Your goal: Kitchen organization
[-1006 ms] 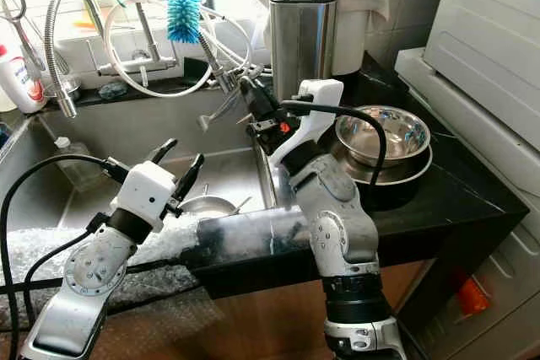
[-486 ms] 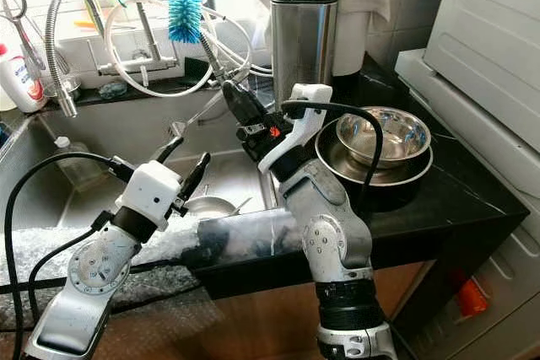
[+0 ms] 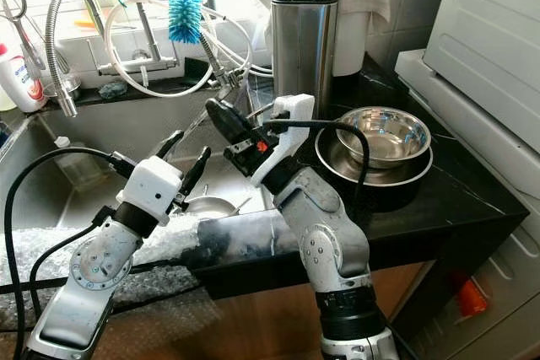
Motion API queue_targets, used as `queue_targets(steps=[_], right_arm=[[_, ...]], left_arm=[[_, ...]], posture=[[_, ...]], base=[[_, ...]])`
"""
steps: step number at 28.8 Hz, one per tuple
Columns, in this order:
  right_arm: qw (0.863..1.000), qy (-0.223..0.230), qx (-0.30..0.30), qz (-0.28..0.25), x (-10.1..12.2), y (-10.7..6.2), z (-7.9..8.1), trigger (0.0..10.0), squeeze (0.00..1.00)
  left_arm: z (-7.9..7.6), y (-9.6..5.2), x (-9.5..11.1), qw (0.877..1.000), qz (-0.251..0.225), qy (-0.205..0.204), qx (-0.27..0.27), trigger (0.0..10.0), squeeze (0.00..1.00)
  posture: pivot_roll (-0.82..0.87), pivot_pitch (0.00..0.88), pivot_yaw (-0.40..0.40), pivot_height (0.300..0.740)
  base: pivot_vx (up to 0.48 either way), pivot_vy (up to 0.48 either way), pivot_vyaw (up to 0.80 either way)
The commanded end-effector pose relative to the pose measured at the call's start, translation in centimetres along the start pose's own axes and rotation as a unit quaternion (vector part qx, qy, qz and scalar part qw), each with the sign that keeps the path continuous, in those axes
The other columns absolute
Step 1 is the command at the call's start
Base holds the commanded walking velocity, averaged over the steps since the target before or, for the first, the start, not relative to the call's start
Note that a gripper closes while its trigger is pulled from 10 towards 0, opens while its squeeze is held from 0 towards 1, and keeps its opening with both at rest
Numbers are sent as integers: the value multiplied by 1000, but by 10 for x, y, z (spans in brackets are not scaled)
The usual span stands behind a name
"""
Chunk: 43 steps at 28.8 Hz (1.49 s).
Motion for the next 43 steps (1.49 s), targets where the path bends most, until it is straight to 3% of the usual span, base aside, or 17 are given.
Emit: queue_targets(steps=[1, 14, 29, 30, 31, 32, 33, 34, 43], right_arm=[[1000, -9, 29, 2, 3, 2, 14, 10000, 0], [999, -13, 41, 10, 1, 2, 19, 10000, 0], [997, -20, 62, 29, -6, -1, 26, 10000, 0], [998, -21, 60, 29, -6, -1, 25, 10000, 0], [998, -21, 59, 28, -6, -1, 25, 10000, 0], [998, -22, 58, 28, -6, -1, 24, 10000, 0], [998, -24, 57, 28, -6, -1, 23, 10000, 0], [998, -26, 54, 29, -6, -1, 22, 10000, 0], [997, -37, 47, 39, -11, -2, 18, 10000, 0]], left_arm=[[-1, 1, -4, 1000, 7, 14, -4, 10000, 0], [-1, 0, -20, 998, 42, 36, 0, 10000, 0], [16, 1, -28, 995, 66, 58, 50, 10000, 0], [16, 0, -29, 995, 67, 58, 51, 10000, 463], [16, 0, -29, 995, 68, 57, 52, 10000, 569], [16, 0, -29, 995, 69, 57, 52, 10000, 800], [16, 0, -30, 995, 69, 57, 52, 10000, 800], [16, -1, -30, 995, 71, 57, 52, 10000, 1000], [18, -1, -31, 994, 76, 55, 57, 10000, 1000]], posture=[[-21, 0, 65, 740], [-21, 0, 65, 740], [-22, 0, 65, 740], [-22, 0, 66, 740], [-22, 0, 66, 740], [-22, 0, 66, 740], [-22, 0, 66, 740], [-22, 0, 66, 740], [-20, 0, 64, 740]], base=[[0, 0, 0], [0, 0, 0], [0, 0, 0], [0, 0, 0], [0, 0, 0], [0, 0, 0], [0, 0, 0], [0, 0, 0], [0, 0, 0]])
Point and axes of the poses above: a point about 5 cm out from each wrist's last joint towards the gripper, its own y axis pointing out of the wrist towards the gripper, its own x axis along the axis of the wrist's last joint, z = x × y, the point moved 6 cm from there along y, pointing out of the wrist towards the gripper, and after that the axes turned 6 degrees about y, right-handed, at the moved point
